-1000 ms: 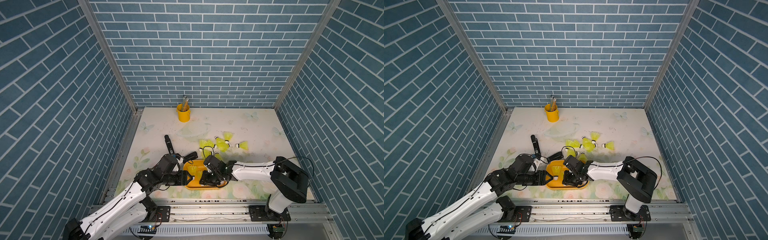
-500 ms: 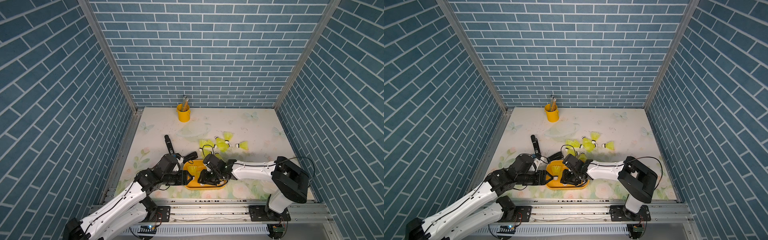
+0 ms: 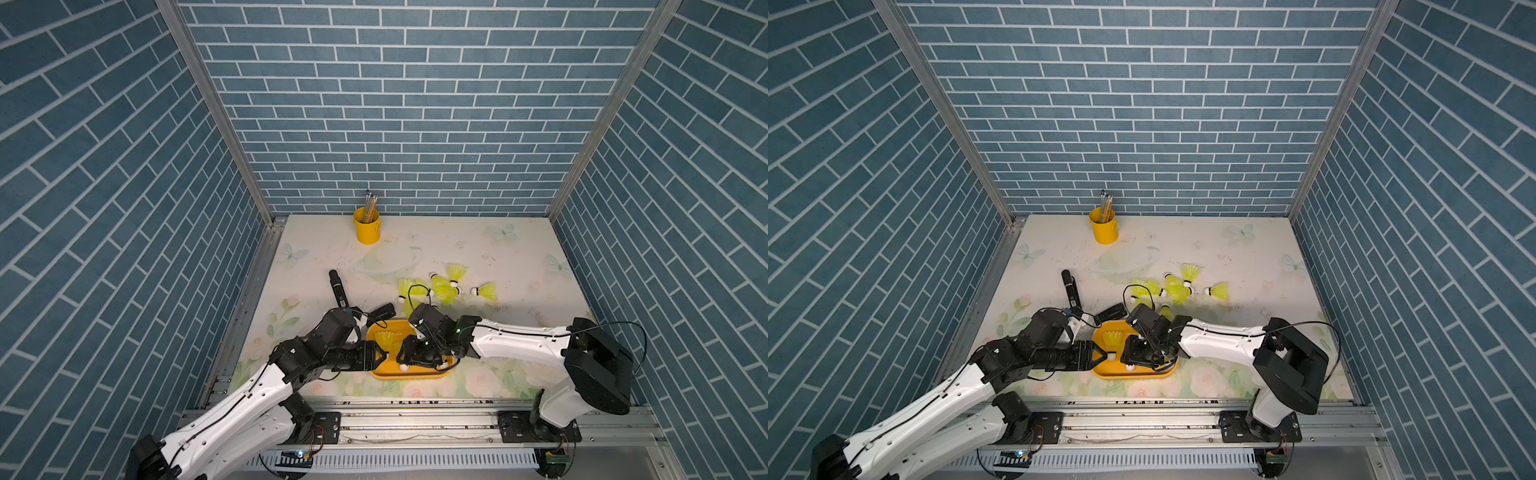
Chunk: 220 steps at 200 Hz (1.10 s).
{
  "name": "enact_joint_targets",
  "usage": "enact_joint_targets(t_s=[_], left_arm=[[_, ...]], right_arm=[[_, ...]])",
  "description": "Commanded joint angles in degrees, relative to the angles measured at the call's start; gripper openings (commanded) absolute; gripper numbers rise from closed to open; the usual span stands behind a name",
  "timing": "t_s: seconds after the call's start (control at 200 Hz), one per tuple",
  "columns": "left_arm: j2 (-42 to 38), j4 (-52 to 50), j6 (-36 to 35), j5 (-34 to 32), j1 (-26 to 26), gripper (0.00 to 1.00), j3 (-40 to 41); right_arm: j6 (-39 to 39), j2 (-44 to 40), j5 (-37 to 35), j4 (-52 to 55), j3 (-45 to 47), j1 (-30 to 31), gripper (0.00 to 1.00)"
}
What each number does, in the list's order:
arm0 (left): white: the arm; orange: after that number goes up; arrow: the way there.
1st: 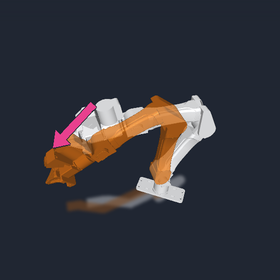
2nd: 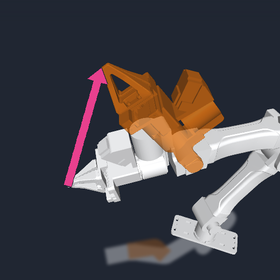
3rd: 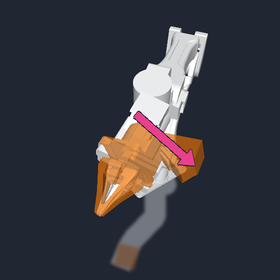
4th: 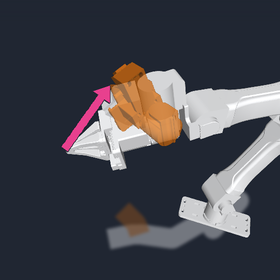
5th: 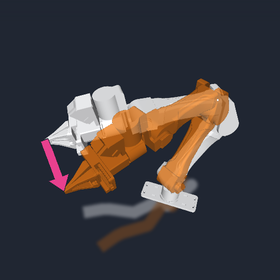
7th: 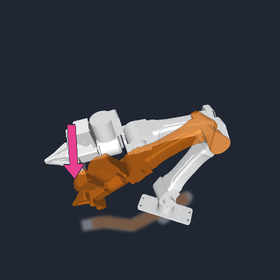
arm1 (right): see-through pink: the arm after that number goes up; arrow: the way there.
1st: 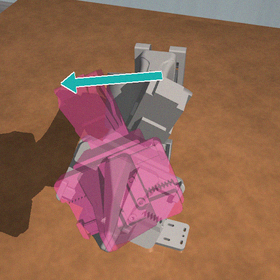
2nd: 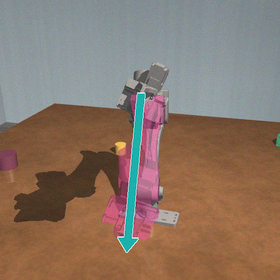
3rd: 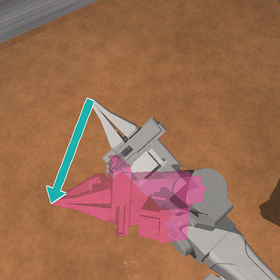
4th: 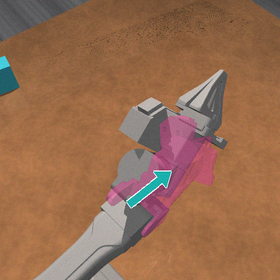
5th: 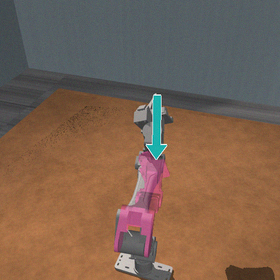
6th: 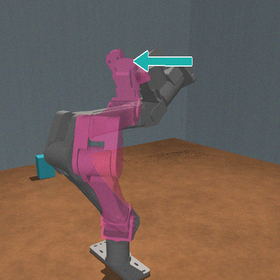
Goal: Put the shuttlecocks into the storage box
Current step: Place the shuttlecock in the storage box, then pick up the shuttlecock at the center of the board.
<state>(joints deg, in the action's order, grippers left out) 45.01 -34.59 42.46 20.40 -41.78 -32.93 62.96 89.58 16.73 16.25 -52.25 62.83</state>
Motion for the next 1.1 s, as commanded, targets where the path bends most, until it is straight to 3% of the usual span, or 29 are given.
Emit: enact_joint_targets(t_s=[0.0, 0.295, 0.545, 0.815, 1.095], left_arm=[[0.0, 0.5, 0.2, -1.0, -0.5, 0.68, -1.5], [2.9, 1.9, 0.5, -1.4, -0.8, 0.68, -7.0], [13.7, 6.3, -3.4, -0.9, -0.8, 0.68, -15.5], [31.3, 9.7, -10.4, -0.7, -0.5, 0.69, -30.0], [44.9, 11.2, -13.6, 0.6, -0.1, 0.69, -42.8]], right_arm=[[-2.0, -2.7, -3.2, 5.5, -2.7, -0.1, 0.5], [-4.7, -6.6, -12.1, 14.9, -9.0, -2.1, 0.49], [-4.6, -9.2, -19.8, 17.7, -12.5, -12.9, 0.47], [3.6, -9.4, -27.8, 17.0, -13.8, -24.0, 0.47], [15.4, -4.1, -35.3, 19.1, -15.3, -30.4, 0.49]])
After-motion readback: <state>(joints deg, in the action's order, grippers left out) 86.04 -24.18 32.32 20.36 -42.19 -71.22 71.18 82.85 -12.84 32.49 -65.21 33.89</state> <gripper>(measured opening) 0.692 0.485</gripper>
